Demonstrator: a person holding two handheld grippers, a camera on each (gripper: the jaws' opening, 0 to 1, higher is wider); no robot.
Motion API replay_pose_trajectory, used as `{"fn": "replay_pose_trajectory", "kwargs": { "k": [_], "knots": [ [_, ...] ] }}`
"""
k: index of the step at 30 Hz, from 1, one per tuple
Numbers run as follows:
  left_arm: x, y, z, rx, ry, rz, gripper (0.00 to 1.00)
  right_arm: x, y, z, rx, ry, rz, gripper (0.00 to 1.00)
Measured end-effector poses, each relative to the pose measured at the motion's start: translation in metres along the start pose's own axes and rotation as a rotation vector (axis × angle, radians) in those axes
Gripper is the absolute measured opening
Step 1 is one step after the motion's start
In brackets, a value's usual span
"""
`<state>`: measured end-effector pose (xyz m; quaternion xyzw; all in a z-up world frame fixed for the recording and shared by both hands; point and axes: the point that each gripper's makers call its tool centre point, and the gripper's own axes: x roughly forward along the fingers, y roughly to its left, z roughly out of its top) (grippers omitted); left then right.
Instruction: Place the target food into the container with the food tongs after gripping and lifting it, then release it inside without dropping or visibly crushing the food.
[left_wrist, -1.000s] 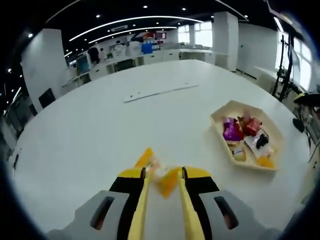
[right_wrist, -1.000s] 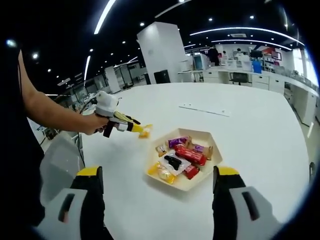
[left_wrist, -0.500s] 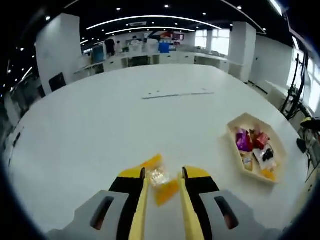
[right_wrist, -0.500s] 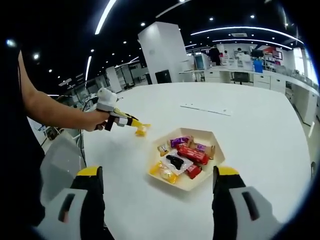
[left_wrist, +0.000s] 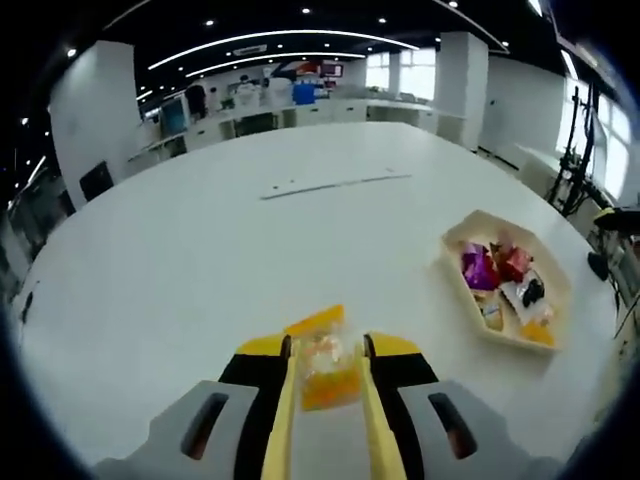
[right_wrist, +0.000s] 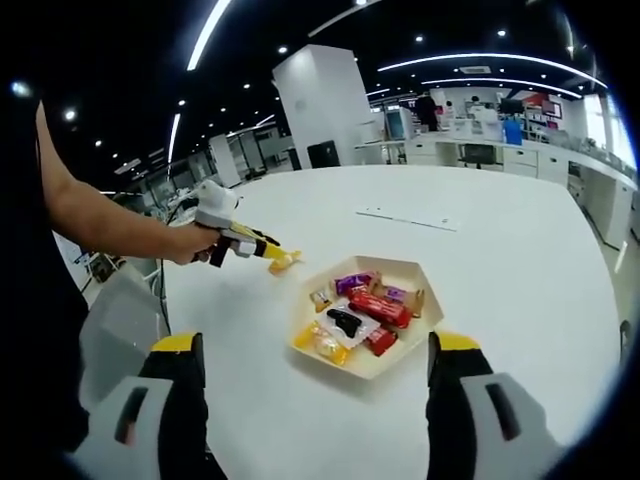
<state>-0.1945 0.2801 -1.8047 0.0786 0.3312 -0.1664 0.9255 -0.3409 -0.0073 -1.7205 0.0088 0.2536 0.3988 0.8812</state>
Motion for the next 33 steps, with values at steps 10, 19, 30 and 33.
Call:
{"fn": "replay_pose_trajectory", "kwargs": {
  "k": [10,19,30,33],
  "knots": [
    [-0.006,0.007,0.002,-0.019,-0.010,0.025,0.26,0.000,-0.015,-0.025,-0.067,0.039,-0.050,1.00],
    [-0.011,0.013,0.006,-0.041,-0.034,0.043,0.26,-0.018,-0.028,-0.039,-0.031,-0.056,-0.151,1.00],
    [-0.002,0.007,-0.006,-0.110,-0.007,0.020,0.26,-0.026,-0.029,-0.052,0.027,-0.068,-0.181,1.00],
    [0.001,0.006,-0.009,-0.114,-0.009,0.008,0.26,-0.027,-0.029,-0.050,0.030,-0.069,-0.182,1.00]
  ]
}}
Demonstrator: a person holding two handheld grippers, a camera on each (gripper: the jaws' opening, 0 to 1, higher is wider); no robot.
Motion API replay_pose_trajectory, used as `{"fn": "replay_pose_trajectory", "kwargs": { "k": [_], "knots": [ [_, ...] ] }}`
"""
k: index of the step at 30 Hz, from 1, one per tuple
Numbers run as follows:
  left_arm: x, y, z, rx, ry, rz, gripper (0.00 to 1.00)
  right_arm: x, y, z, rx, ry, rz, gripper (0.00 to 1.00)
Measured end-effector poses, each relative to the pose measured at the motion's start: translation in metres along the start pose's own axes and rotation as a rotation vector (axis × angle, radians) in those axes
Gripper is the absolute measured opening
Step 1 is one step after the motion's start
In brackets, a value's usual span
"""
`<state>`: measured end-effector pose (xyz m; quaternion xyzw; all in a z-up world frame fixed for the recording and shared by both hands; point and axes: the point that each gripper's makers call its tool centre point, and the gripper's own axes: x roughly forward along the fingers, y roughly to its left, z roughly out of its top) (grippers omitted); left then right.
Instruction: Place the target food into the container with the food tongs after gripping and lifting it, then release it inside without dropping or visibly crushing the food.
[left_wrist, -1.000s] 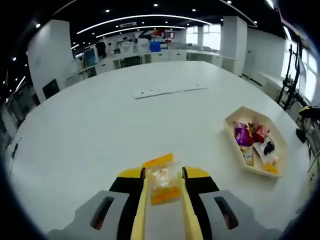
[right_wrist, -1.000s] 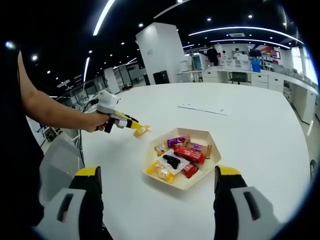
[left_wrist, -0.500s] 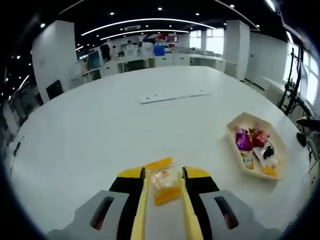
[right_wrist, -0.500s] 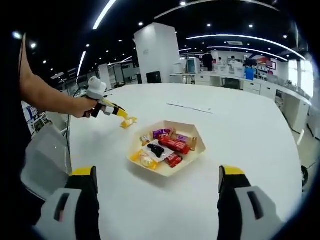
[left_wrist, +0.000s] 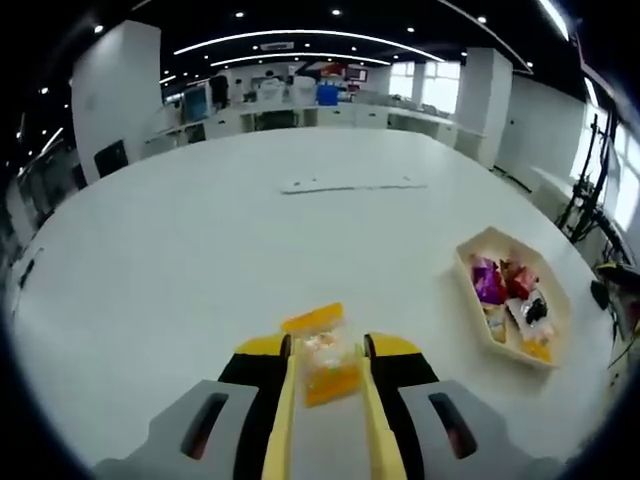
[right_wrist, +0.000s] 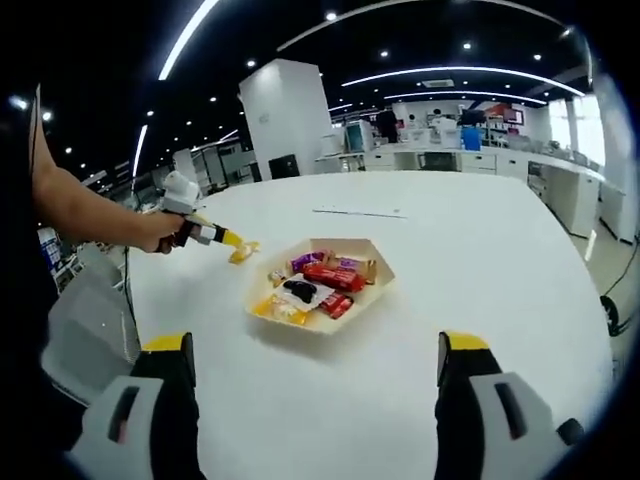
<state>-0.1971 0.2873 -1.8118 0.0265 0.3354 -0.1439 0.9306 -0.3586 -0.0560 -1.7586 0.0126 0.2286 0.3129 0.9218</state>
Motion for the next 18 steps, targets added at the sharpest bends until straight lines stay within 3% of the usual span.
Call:
{"fn": "replay_pose_trajectory", "kwargs": {
  "k": [12,18],
  "knots": [
    [0.0049,-0.0085,-0.0010,0.148,0.062,-0.001,0.19,-0.0020,0.0017,-0.0021,0.018,0.000,-0.004,1.00],
    [0.0007,-0.0093,-0.0015,0.149,0.086,-0.046,0.16,-0.0010,0.0050,0.0008,0.019,-0.006,0.000,1.00]
  ]
}}
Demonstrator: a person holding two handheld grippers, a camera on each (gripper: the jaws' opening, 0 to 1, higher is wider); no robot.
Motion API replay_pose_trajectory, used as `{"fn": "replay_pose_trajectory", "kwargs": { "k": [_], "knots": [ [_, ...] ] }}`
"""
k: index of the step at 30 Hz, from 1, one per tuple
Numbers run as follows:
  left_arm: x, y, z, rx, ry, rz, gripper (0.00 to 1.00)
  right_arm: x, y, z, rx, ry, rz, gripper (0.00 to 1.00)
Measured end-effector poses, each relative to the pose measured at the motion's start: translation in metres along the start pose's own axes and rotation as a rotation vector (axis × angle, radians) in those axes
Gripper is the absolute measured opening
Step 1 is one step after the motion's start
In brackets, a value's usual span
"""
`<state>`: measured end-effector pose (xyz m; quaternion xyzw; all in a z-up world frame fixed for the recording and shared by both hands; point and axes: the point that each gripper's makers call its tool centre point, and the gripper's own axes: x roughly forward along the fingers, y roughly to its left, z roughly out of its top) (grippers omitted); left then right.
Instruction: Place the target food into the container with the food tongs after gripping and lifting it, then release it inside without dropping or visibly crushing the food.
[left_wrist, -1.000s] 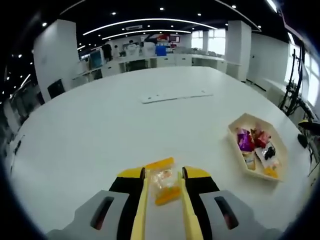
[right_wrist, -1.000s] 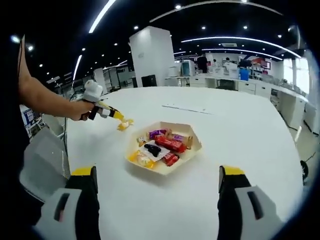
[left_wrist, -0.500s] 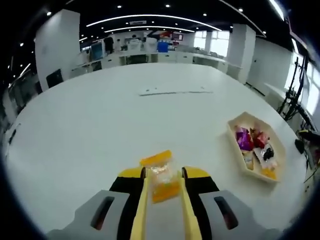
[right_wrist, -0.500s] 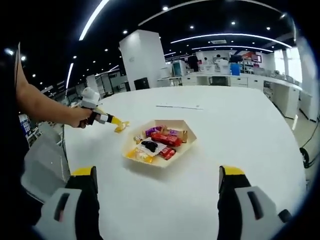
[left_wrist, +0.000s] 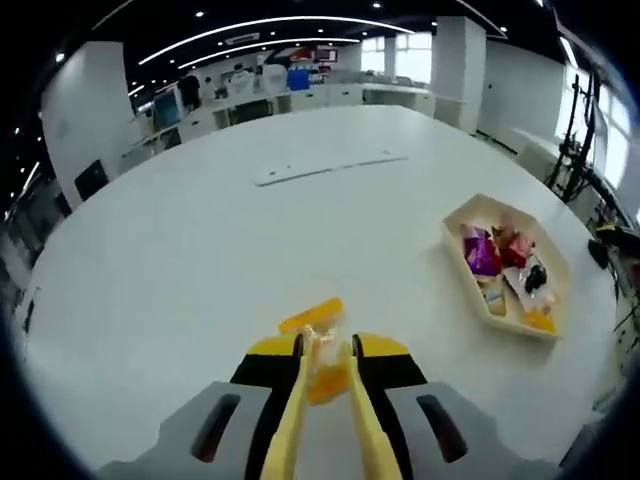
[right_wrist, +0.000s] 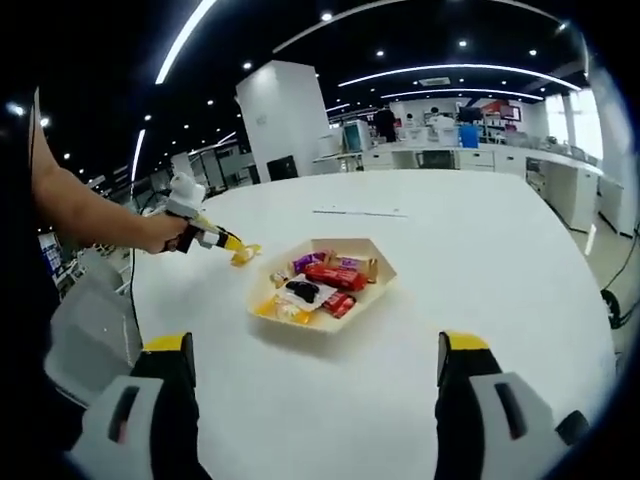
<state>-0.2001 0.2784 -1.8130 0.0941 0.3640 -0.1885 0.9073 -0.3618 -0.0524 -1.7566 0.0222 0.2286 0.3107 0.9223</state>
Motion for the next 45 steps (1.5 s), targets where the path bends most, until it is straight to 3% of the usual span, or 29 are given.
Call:
{"fn": "replay_pose_trajectory", "kwargs": {
  "k": [8,15,20,26,34,45],
  "knots": [
    [-0.013,-0.001,-0.003,0.040,0.003,-0.057,0.15,0.000,-0.001,0.004,0.002,-0.012,-0.003,1.00],
    [-0.024,-0.002,0.018,0.075,-0.038,-0.121,0.15,0.000,0.002,0.004,-0.007,-0.013,-0.001,1.00],
    [-0.028,-0.001,0.033,0.082,-0.048,-0.148,0.15,-0.001,0.003,0.002,-0.061,0.001,-0.005,1.00],
    [-0.029,-0.003,0.043,0.090,-0.049,-0.173,0.15,-0.003,0.003,0.003,-0.062,0.002,-0.009,1.00],
    [-0.032,-0.030,0.065,0.140,-0.070,-0.246,0.15,-0.008,0.001,0.004,-0.048,-0.008,-0.019,1.00],
    [-0.034,-0.091,0.088,0.251,-0.073,-0.378,0.15,-0.014,0.001,0.004,-0.032,-0.021,-0.031,1.00]
  ]
}}
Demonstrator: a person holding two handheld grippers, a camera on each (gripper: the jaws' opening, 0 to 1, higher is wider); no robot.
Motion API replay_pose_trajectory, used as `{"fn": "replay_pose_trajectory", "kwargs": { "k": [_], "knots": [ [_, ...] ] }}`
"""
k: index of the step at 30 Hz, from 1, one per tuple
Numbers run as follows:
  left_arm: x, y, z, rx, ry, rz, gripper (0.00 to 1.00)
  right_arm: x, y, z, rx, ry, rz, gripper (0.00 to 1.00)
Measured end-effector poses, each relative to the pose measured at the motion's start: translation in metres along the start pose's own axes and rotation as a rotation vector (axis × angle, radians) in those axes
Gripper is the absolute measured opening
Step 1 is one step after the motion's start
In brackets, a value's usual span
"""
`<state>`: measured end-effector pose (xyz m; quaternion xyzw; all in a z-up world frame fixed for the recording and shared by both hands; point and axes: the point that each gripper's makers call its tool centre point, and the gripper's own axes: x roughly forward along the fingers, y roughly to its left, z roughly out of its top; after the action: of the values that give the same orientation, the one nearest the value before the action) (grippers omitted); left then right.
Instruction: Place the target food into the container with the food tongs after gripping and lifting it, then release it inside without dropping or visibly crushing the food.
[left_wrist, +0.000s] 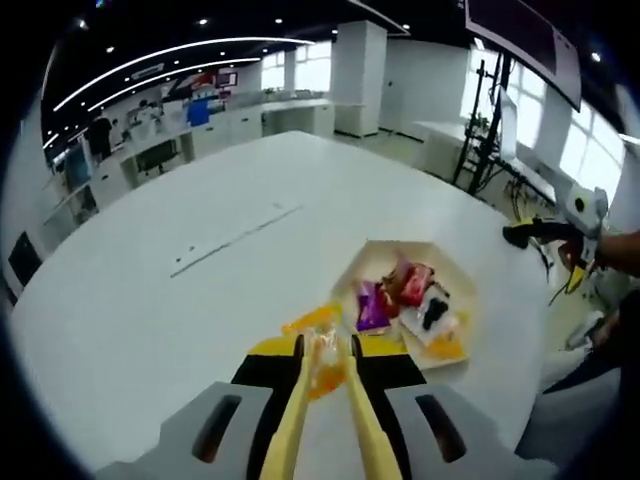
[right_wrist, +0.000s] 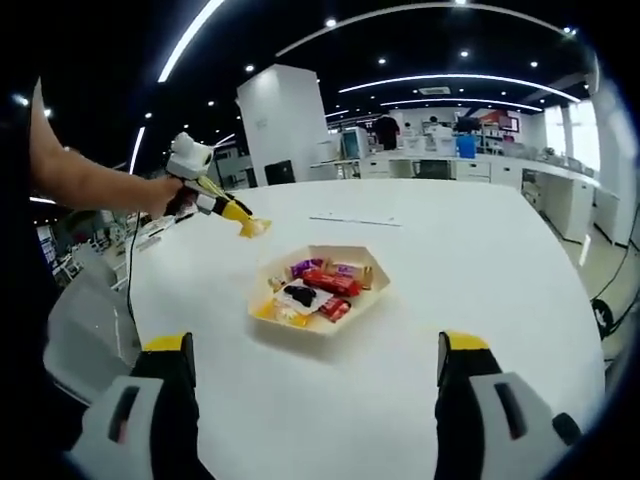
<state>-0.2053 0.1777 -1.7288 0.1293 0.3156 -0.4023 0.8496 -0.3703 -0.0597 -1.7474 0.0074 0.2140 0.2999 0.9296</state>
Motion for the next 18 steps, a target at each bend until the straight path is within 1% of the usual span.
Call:
{"fn": "replay_pose_trajectory", "kwargs": {
  "k": [5,10,14,18],
  "knots": [
    [0.010,-0.020,0.016,0.031,-0.009,-0.045,0.15,-0.003,-0.001,0.001,0.001,-0.005,-0.005,1.00],
    [0.023,-0.046,0.031,0.065,-0.019,-0.096,0.16,-0.007,-0.002,0.003,0.000,-0.011,-0.014,1.00],
    [0.031,-0.064,0.036,0.091,-0.019,-0.132,0.16,-0.010,-0.002,0.004,0.000,-0.014,-0.019,1.00],
    [0.037,-0.075,0.036,0.106,-0.017,-0.154,0.17,-0.014,-0.001,0.004,-0.002,-0.015,-0.022,1.00]
  ]
}}
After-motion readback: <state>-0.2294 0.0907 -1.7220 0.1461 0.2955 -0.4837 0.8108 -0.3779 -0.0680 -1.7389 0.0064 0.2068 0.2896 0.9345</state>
